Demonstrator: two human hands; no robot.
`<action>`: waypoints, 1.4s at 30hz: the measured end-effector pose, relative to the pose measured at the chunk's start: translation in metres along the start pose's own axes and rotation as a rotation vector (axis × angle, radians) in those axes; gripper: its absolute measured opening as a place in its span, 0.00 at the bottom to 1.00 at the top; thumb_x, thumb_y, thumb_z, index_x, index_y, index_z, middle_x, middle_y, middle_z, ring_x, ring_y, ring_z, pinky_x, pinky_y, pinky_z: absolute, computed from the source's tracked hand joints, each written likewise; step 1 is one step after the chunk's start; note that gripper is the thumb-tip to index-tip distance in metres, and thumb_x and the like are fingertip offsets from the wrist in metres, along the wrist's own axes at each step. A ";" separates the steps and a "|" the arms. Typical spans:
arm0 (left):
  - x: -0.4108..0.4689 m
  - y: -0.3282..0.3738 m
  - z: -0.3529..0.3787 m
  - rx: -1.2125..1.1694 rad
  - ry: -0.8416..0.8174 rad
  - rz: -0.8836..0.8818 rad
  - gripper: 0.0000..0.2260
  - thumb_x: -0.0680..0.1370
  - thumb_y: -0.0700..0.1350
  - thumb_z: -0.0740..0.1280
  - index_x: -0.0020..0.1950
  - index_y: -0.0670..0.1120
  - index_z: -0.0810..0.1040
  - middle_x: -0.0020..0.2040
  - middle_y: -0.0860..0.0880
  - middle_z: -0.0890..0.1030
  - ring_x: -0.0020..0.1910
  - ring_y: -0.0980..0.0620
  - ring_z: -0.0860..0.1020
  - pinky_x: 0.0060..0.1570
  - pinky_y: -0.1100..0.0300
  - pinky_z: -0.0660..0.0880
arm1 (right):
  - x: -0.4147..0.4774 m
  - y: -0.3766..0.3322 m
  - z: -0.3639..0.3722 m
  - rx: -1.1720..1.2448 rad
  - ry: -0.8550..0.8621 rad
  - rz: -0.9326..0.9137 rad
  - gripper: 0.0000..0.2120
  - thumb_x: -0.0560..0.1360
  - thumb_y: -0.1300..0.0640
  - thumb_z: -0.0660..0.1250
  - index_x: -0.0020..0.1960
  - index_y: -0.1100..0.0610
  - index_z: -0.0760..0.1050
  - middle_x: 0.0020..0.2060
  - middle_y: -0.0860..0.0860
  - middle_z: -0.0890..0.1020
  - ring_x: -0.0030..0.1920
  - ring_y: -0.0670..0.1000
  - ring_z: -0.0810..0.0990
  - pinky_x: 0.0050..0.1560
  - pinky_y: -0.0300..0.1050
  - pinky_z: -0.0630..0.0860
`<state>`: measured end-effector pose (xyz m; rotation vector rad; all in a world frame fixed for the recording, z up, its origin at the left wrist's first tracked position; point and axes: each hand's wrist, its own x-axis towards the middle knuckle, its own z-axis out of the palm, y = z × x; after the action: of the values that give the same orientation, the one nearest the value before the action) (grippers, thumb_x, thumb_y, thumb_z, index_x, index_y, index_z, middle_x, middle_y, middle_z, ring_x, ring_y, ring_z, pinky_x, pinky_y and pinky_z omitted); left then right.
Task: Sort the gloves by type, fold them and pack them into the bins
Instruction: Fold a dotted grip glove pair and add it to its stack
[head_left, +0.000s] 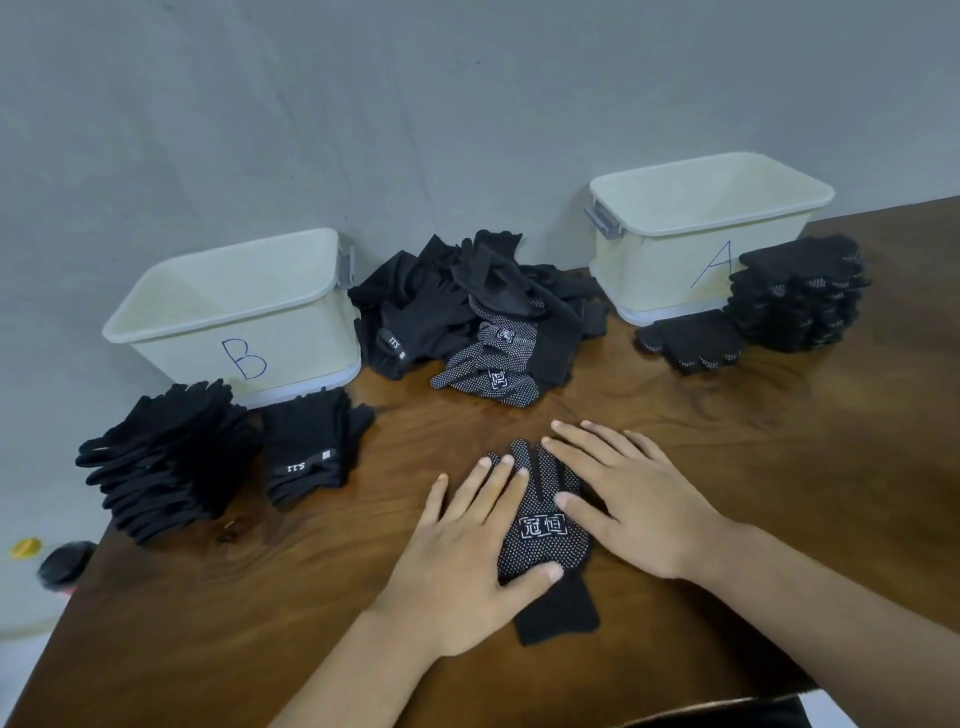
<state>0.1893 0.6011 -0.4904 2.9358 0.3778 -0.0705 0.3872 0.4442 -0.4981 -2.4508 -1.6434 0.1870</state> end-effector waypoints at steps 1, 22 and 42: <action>-0.001 -0.001 0.000 -0.029 0.018 0.004 0.40 0.81 0.76 0.45 0.86 0.57 0.36 0.85 0.61 0.34 0.80 0.63 0.29 0.83 0.46 0.36 | 0.005 0.003 -0.001 0.020 0.015 0.021 0.33 0.83 0.30 0.42 0.86 0.39 0.48 0.85 0.35 0.47 0.85 0.42 0.44 0.85 0.51 0.46; 0.124 -0.072 -0.008 -0.189 0.391 -0.290 0.26 0.85 0.58 0.61 0.82 0.54 0.64 0.80 0.54 0.69 0.80 0.51 0.65 0.78 0.48 0.64 | 0.110 0.030 -0.003 0.294 0.465 0.339 0.20 0.86 0.53 0.63 0.77 0.50 0.75 0.72 0.45 0.76 0.70 0.51 0.74 0.69 0.52 0.74; 0.112 -0.088 -0.015 -0.710 0.716 -0.431 0.03 0.85 0.49 0.64 0.59 0.54 0.74 0.61 0.59 0.78 0.62 0.59 0.74 0.59 0.62 0.68 | 0.108 0.039 0.001 0.382 0.547 0.507 0.27 0.83 0.52 0.68 0.80 0.55 0.71 0.77 0.48 0.72 0.78 0.56 0.63 0.79 0.51 0.61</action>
<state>0.2751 0.7156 -0.4988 2.0454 0.9004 0.8759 0.4629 0.5295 -0.5080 -2.2842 -0.6836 -0.0936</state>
